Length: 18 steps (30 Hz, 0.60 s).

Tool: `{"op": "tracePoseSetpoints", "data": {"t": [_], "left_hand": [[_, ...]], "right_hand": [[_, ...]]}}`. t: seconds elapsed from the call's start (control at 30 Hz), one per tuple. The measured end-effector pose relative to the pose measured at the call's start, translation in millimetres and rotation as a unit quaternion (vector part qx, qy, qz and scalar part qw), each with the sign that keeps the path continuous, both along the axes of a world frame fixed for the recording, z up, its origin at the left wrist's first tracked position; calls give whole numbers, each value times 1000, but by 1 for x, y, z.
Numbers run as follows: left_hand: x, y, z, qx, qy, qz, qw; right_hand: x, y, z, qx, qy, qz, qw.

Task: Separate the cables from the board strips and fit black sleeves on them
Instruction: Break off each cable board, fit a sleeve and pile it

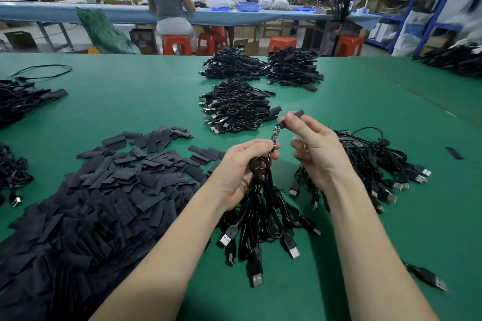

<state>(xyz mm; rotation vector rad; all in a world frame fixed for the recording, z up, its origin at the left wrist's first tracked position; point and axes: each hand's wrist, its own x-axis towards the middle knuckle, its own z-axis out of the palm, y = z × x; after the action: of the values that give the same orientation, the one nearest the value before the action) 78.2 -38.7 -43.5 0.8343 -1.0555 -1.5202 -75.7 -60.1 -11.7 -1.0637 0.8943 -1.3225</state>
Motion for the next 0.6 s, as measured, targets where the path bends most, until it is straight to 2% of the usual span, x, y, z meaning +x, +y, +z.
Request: {"op": "tracePoseSetpoints", "data": {"t": [0.27, 0.4, 0.6], "left_hand": [[8, 2, 6, 8, -22, -34, 999], [18, 2, 12, -11, -67, -93, 993], [38, 1, 25, -45, -128, -157, 978]], "right_hand": [[-4, -3, -3, -19, 24, 13, 999], [-14, -3, -2, -1, 21, 97, 995], [-21, -1, 3, -10, 46, 161, 986]]}}
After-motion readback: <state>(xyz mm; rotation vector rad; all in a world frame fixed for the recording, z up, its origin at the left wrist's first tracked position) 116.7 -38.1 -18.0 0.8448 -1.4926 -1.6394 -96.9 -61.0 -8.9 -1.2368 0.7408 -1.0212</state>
